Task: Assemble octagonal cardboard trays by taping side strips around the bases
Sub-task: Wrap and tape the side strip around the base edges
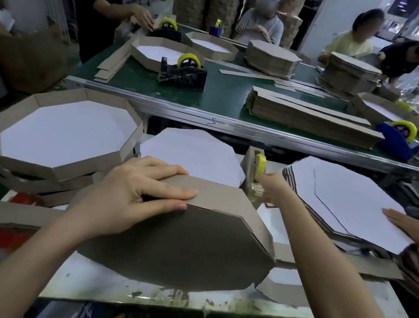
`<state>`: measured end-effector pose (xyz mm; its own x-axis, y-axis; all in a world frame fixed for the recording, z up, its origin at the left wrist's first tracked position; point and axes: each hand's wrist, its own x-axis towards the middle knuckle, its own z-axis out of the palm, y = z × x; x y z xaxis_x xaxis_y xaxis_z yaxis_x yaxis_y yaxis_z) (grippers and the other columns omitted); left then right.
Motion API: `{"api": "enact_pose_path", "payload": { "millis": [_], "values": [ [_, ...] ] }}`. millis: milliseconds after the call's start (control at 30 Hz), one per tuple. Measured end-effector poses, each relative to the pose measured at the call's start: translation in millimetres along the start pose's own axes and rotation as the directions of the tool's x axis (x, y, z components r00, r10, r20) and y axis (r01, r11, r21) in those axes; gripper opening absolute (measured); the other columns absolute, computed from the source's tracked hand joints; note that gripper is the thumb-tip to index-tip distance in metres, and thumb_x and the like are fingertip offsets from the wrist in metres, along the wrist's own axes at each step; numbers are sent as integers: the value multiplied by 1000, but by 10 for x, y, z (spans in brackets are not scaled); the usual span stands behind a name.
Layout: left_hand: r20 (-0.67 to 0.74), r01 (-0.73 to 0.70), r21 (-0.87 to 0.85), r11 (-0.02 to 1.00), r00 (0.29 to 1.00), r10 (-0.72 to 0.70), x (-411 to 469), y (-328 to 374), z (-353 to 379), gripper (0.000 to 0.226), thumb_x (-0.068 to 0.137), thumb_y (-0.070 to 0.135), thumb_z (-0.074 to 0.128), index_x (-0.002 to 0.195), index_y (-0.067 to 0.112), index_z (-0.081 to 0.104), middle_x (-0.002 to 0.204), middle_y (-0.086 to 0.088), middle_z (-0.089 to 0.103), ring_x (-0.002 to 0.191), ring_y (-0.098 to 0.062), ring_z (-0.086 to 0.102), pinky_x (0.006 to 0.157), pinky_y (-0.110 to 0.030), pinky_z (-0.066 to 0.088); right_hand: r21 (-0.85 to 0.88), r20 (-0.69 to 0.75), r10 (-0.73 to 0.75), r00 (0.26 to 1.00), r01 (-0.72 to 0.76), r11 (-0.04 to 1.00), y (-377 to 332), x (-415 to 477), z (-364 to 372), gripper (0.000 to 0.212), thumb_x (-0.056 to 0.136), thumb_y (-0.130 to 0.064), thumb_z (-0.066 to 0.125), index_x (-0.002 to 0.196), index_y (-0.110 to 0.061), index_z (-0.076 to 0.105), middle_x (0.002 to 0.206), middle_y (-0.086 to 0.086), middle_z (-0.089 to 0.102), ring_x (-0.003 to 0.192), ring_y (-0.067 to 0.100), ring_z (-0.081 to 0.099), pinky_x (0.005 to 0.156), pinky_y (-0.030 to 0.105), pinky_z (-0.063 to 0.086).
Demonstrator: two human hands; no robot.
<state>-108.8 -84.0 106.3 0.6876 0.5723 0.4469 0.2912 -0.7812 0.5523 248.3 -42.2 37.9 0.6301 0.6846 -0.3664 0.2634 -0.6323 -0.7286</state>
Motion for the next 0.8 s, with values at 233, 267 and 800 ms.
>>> {"api": "enact_pose_path", "payload": {
  "millis": [233,267,800],
  "values": [
    [61,108,-74,991,993,-104,207,-48,-26,29,77,54,60,106,54,67,127,22,59,122,12,45,102,-11,34,-120,49,98,994,-91,989,288,723,176,45,93,-2,55,135,-3,39,127,17,55,101,31,63,91,49,56],
    [59,119,-73,990,992,-114,224,-57,-19,29,77,54,61,105,54,67,127,23,59,122,12,45,102,-11,34,-116,46,109,993,-103,988,308,794,196,43,94,-2,54,134,0,39,127,19,55,104,31,63,92,48,56],
    [20,155,-73,985,988,-154,291,-211,62,31,77,62,57,107,59,64,126,26,60,125,7,46,100,-23,39,665,127,236,963,-259,700,467,1059,171,11,94,-11,54,104,-8,53,85,10,53,58,18,51,52,27,35]
  ]
}}
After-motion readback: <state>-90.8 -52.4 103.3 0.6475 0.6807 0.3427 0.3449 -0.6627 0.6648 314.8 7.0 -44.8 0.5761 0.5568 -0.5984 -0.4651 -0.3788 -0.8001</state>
